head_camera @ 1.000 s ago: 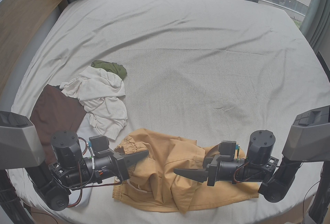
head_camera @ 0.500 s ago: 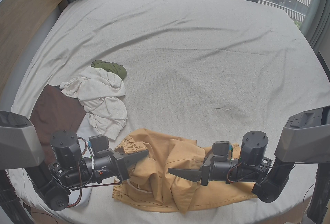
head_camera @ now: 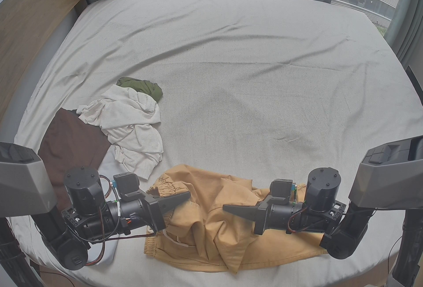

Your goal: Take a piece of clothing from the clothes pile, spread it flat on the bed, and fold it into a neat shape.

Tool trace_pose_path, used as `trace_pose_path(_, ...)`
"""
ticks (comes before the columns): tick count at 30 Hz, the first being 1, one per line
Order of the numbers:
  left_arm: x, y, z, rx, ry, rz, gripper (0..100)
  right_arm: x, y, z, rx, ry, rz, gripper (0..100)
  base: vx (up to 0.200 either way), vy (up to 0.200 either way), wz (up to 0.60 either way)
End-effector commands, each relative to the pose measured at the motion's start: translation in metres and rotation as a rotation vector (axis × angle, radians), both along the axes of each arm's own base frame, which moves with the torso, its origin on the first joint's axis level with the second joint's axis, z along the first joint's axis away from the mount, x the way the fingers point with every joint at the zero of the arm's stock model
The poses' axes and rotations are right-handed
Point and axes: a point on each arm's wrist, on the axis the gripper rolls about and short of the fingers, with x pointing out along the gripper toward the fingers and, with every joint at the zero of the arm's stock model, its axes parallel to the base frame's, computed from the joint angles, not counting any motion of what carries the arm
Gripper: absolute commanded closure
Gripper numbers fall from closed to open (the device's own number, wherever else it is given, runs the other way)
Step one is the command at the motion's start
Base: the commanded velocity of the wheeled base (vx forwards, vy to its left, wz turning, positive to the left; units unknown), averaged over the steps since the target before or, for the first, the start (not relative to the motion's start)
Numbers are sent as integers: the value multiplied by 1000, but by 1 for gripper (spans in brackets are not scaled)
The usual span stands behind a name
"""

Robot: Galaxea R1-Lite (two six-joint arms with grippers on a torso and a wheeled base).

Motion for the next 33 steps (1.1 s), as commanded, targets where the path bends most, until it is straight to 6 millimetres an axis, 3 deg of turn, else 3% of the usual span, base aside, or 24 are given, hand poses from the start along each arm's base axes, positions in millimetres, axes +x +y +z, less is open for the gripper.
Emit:
trace_pose_path(1, 0, 0, 1, -5, -3, 0, 100, -3, -5, 3, -1, 4, -5, 100, 0, 0, 0)
trace_pose_path(14, -2, 0, 38, -77, -142, -12, 100, -31, -41, 50, 48, -70, -37, 100, 0, 0, 0)
trace_pose_path(20, -1, -1, 46, -92, -175, -13, 100, -32, -49, 58, 61, -92, -56, 100, 0, 0, 0)
trace_pose_path(27, -7, 5, 56, -109, -205, -7, 100, -33, -71, 85, 114, -178, -95, 100, 0, 0, 0)
trace_pose_path(33, -7, 9, 57, -109, -210, 7, 100, -26, -85, 88, 117, -189, -128, 100, 0, 0, 0)
